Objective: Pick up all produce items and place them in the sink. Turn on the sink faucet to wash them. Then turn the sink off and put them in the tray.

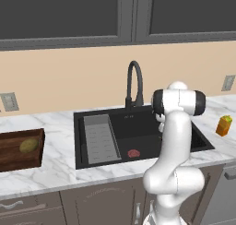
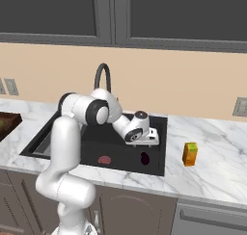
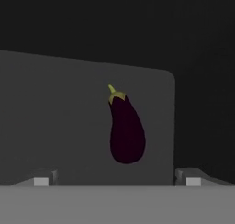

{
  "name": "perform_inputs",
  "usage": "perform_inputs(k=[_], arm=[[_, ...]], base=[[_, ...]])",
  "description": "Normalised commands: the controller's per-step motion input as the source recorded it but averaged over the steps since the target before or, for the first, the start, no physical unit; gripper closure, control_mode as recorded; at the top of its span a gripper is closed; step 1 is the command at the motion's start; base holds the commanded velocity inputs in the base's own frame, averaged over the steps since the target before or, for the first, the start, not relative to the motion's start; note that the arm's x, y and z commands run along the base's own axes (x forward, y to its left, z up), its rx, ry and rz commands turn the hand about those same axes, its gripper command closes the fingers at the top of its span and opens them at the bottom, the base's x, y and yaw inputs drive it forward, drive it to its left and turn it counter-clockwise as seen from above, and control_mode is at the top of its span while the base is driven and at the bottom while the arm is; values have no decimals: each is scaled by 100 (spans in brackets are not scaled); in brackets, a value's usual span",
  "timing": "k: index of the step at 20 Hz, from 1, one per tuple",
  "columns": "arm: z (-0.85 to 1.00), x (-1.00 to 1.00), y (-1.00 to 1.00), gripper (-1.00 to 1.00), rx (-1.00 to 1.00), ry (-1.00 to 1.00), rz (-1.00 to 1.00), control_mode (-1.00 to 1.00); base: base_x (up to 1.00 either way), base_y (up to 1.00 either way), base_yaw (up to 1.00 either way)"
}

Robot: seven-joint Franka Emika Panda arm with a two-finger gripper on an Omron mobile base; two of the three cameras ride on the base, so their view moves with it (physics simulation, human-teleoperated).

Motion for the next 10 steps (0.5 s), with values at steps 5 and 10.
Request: perform_inputs(k=[5,10], arm=[[-24,3,0,-100,0,3,0,-100],[-26,12,-1,-100,0,0,0,-100]], base=[[0,0,0],[0,0,0]])
